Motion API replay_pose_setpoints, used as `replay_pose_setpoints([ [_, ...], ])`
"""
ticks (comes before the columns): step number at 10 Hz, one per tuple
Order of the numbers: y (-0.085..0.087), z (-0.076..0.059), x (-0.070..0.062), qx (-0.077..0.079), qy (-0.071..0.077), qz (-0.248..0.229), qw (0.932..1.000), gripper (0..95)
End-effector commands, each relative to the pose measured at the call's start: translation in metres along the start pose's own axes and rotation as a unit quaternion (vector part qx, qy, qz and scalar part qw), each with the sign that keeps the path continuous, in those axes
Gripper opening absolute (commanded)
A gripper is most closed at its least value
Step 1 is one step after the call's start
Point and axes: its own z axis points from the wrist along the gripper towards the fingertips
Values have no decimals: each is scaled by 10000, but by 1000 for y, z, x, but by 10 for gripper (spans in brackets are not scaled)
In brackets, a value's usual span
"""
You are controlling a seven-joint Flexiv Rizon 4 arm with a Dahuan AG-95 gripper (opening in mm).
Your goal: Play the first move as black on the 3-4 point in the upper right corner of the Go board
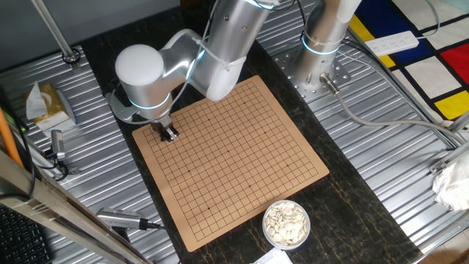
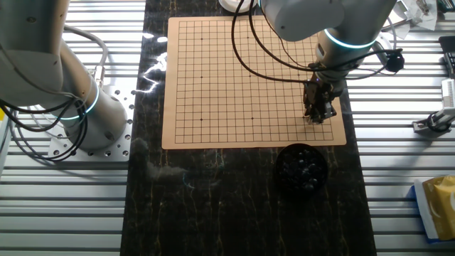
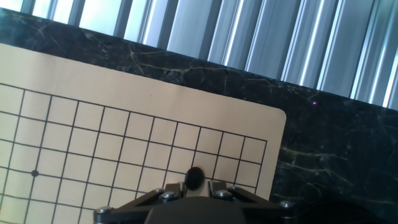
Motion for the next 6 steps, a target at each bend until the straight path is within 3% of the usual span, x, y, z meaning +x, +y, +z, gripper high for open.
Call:
replay_pose_setpoints([
  [1, 1, 0, 0, -34, -10, 13, 10000, 190],
  [6, 2, -2, -2, -166, -45, 67, 9998, 190],
])
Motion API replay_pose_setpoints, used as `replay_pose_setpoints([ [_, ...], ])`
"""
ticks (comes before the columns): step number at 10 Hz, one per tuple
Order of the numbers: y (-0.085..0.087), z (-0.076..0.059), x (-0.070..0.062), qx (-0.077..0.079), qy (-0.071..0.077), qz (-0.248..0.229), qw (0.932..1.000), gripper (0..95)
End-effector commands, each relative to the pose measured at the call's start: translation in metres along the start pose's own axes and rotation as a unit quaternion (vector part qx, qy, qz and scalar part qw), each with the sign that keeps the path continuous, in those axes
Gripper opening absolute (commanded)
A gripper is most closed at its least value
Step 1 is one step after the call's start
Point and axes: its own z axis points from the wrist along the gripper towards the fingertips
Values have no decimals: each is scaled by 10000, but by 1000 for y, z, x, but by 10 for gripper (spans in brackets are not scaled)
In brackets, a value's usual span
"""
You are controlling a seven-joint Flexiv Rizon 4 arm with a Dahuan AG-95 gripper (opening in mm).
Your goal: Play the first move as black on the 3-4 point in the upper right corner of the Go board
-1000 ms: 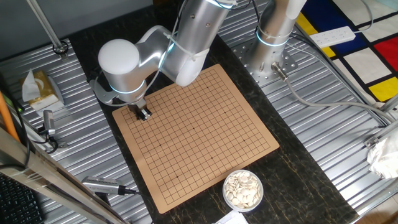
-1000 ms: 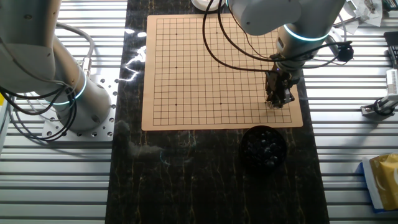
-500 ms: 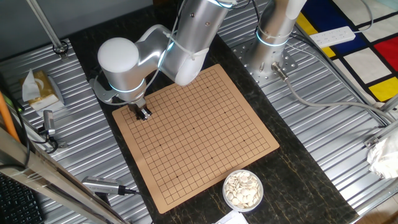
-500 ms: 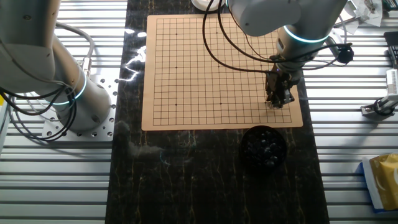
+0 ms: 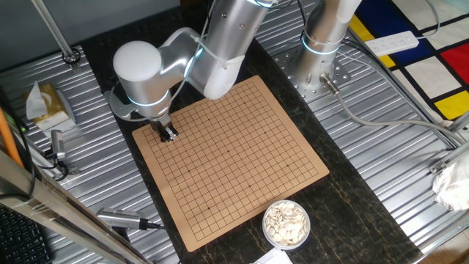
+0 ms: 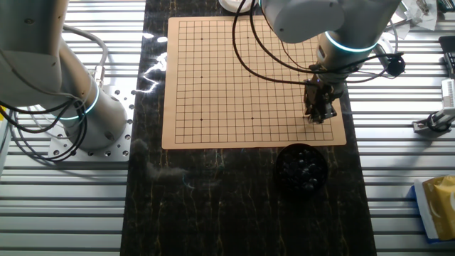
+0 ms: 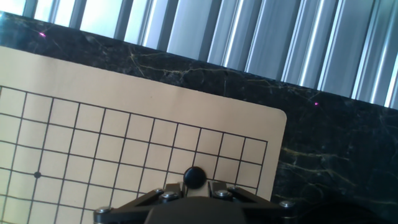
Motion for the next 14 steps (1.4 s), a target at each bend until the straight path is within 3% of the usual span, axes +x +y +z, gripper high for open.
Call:
replay_pose_setpoints([
  [1, 0, 0, 0, 5, 1, 10, 10000, 190],
  [9, -8, -9, 7, -54, -31, -98, 9999, 190],
  [11, -10, -14, 8, -136, -119, -82, 9998, 190],
  [14, -14, -37, 10, -242, -348, -1, 9991, 190],
])
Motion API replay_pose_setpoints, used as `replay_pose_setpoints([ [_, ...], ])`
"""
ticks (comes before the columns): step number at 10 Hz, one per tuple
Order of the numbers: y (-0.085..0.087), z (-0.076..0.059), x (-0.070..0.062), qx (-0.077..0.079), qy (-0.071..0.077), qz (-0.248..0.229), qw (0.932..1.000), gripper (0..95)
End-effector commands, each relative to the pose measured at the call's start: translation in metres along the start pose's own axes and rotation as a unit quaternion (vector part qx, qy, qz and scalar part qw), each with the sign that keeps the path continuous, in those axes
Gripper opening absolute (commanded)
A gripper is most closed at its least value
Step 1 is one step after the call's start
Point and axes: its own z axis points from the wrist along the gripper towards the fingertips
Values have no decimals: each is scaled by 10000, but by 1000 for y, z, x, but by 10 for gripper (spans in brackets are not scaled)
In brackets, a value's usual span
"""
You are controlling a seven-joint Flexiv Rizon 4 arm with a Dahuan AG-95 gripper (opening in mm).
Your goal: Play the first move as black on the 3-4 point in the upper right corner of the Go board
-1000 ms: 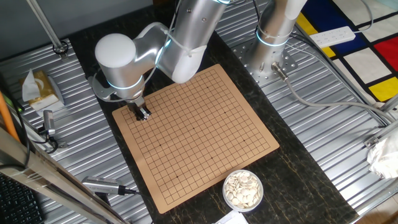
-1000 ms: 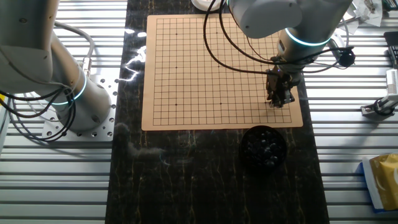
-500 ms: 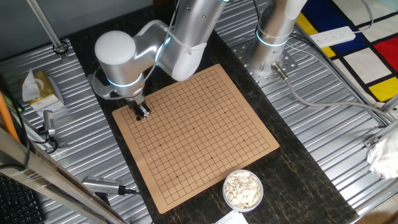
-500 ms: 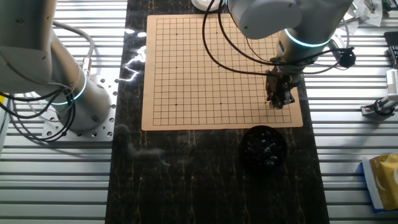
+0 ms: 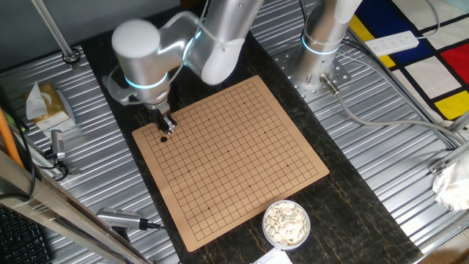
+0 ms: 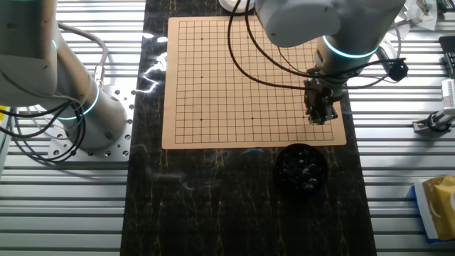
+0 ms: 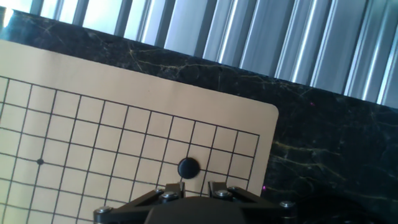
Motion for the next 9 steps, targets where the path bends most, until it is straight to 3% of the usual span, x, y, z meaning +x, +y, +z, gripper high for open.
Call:
replay_pose_setpoints([
  [1, -1, -17, 1, -53, -132, 54, 9999, 190],
  [3, -3, -33, 4, -206, -360, 95, 9991, 190],
  [9, -1, -44, 4, -176, -727, 237, 9969, 190],
])
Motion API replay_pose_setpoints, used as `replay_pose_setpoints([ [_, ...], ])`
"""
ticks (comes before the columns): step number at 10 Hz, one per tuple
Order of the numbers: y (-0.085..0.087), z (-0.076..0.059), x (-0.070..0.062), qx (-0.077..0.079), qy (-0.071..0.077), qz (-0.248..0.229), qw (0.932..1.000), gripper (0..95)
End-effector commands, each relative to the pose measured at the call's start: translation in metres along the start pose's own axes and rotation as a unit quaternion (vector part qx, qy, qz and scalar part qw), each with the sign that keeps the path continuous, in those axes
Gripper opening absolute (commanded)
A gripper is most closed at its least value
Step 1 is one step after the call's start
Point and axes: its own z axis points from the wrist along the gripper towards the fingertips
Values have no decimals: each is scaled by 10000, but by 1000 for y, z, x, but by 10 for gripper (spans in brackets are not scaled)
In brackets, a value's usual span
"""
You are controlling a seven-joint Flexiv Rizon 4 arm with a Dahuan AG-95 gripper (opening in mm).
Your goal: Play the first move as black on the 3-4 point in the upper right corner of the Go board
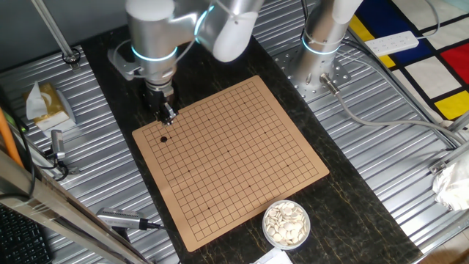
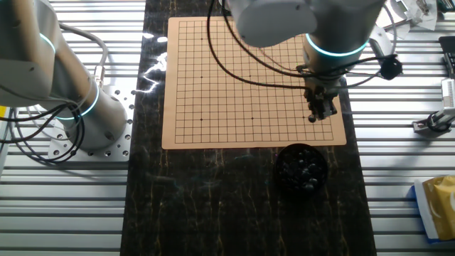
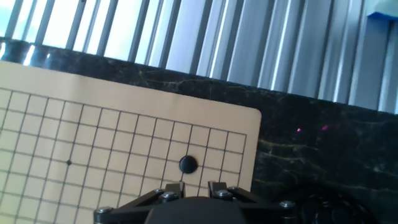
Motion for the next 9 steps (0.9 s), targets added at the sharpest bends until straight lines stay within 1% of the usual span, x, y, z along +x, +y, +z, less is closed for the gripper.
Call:
replay_pose_setpoints([
  [1, 1, -3, -1, -2, -77, 14, 10000, 190],
  [2, 1, -3, -2, 4, -140, -11, 9999, 190],
  [4, 0, -5, 1, -33, -148, -119, 9998, 190],
  [6, -1, -5, 1, -98, -141, -110, 9998, 190],
  [9, 0, -5, 1, -87, -121, -131, 9998, 190],
])
